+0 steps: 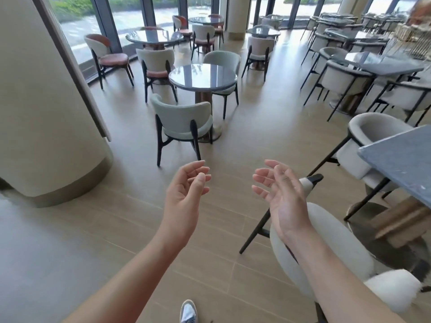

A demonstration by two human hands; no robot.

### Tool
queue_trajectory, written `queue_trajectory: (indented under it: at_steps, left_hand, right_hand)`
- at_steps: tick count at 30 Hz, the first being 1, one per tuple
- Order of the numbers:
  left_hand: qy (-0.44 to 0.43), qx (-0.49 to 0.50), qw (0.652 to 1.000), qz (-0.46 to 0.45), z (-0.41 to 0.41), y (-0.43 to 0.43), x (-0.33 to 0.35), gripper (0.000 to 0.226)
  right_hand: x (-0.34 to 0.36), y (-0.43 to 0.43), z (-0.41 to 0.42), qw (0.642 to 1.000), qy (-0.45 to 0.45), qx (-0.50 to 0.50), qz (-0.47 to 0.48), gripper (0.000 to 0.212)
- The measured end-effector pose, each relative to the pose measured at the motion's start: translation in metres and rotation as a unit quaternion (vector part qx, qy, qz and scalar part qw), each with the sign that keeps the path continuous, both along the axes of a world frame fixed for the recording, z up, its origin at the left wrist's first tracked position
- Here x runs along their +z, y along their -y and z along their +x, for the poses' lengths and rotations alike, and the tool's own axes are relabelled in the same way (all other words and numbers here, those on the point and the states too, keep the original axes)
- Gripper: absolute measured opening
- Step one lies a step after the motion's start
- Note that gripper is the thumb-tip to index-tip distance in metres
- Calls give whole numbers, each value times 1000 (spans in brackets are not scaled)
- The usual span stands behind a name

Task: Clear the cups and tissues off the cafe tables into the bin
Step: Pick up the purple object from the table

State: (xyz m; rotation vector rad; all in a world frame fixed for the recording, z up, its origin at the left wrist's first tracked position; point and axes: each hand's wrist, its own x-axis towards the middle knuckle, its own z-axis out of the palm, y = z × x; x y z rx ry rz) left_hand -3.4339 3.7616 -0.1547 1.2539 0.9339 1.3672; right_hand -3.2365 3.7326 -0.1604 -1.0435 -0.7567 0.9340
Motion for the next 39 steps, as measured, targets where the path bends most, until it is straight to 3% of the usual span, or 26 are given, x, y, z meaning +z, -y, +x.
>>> queue_trajectory:
  at_steps: [4, 7, 12, 16, 18, 27, 32, 36, 39]
  left_hand:
    - [-3, -22, 1000, -4, 25, -102, 8, 27]
    - [-4, -39, 999, -7, 55, -173, 8, 35]
    - [-3, -65, 998, -8, 127, -290, -5, 37]
    - [-13, -79, 997, -3, 199, -388, -17, 31]
    - [-6, -78, 997, -13, 233, -436, -15, 32]
    - [-1, -77, 997, -12, 339, -619, 11, 33]
    - [-10, -85, 996, 9, 381, -736, 0, 28]
    - [-6, -80, 997, 11, 413, -848, -10, 30]
    - [-9, -81, 997, -1, 441, -938, -9, 31]
  right_hand:
    - [5, -91, 28, 1000, 5, -19, -14, 36]
    - [2, -151, 58, 999, 7, -39, -24, 52]
    - [-22, -259, 131, 997, 5, -72, -24, 32]
    - [-32, -355, 196, 996, 31, -82, -15, 64]
    - [-28, -401, 229, 996, 37, -85, -10, 69]
    - [12, -579, 329, 996, 53, -79, 3, 66]
    - [2, -696, 371, 995, 56, -77, -4, 34]
    - [-6, -809, 399, 995, 66, -75, -12, 66]
    - [-5, -898, 426, 994, 69, -79, -16, 74]
